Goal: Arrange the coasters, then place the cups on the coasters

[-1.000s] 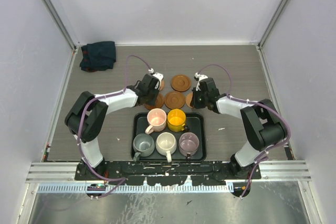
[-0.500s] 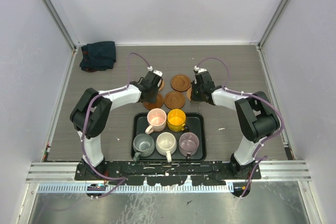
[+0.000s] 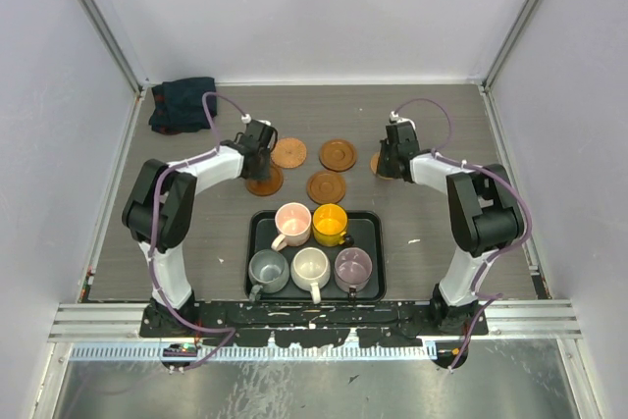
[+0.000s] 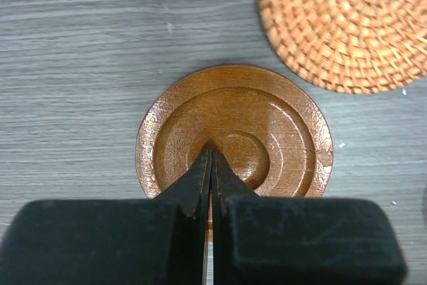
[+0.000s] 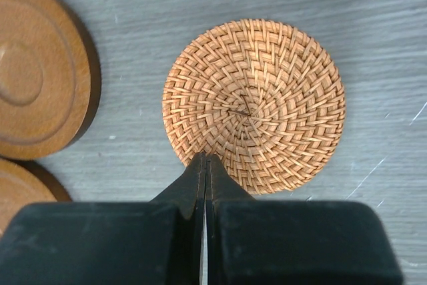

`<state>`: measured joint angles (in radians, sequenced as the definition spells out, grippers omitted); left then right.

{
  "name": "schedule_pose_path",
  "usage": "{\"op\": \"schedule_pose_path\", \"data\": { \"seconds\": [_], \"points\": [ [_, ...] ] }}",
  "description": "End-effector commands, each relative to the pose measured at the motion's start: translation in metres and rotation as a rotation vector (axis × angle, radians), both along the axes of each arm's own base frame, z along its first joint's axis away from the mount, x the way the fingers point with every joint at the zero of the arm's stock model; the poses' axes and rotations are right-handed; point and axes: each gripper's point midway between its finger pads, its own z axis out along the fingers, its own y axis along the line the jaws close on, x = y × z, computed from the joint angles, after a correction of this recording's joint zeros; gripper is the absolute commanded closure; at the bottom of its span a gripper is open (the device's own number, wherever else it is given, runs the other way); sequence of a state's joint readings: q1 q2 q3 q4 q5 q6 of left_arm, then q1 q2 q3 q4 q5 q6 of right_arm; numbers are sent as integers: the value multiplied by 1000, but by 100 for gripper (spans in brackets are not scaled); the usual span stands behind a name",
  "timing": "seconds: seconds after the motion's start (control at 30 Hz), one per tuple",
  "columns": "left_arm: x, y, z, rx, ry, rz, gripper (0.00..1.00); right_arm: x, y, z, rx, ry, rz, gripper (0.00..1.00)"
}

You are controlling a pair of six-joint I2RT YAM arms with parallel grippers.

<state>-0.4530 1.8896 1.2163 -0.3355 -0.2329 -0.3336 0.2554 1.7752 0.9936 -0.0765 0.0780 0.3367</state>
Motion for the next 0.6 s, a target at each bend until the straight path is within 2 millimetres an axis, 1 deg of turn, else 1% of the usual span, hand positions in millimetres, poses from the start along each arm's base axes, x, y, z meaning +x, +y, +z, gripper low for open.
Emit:
{"op": "schedule_pose_path", "data": {
  "seconds": [0.0,0.23,0.33,0.47,0.57],
  "points": [
    [2,29,-9,50,62,88,100,19,-14,0,-19,3,-46,99],
    [42,57,0,17,30,172,100,48,-13,-4,-9,-8,-56,99],
    [63,63,3,-13,7,190,100,57,-10,-3,-2,-22,-52,99],
    [83,63,0,-39,0,175,100,66,-8,-3,-1,-39,-49,99],
    [95,54,-1,-70,-12,138,100,73,-8,-3,-9,-57,-42,99]
  ]
}}
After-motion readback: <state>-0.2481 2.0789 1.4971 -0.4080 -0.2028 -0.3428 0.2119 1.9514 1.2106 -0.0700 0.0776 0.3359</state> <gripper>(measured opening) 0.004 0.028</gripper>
